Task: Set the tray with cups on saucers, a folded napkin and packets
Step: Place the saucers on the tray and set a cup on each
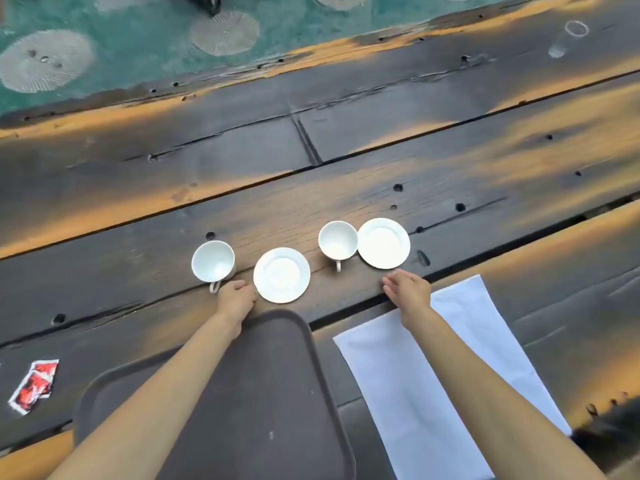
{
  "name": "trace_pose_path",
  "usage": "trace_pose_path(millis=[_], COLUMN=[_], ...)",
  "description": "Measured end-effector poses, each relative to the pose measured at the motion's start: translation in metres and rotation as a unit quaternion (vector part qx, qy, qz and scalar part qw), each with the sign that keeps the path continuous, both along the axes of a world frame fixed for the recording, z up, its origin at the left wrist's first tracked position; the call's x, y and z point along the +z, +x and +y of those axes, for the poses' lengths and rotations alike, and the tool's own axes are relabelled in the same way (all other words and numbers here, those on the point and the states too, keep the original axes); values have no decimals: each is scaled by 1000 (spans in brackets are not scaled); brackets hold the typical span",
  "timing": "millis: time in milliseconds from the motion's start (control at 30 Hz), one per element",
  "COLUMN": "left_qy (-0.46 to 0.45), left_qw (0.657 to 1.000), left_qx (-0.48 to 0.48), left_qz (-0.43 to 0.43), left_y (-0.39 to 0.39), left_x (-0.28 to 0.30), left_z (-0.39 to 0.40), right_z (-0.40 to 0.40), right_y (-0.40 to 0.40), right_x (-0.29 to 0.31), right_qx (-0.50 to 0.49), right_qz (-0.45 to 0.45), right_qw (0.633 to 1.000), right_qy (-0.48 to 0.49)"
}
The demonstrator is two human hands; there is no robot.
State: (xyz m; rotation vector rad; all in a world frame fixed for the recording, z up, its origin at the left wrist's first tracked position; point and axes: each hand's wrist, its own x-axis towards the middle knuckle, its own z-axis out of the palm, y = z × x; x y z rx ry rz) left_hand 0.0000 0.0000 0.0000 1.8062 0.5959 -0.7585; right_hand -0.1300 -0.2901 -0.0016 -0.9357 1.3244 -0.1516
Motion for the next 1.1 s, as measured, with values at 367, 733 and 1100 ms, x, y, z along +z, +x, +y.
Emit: trace_pose_path(millis=[367,733,1100], left_qy=[-48,-71,-73], left_qw=[993,993,990], left_qx=[96,97,120], left_qz=[45,17,-1], left_y=[15,5,-30], left_x=[-12,-5,21], left_z=[-9,-12,8], right_z=[-19,-19,-2], right_y=[31,29,-16], right_x=[-23,-19,23], right_qx=[-78,-137,-126], right_qz=[58,12,-3], right_qw=[995,990,992], right_qy=[-18,5,6])
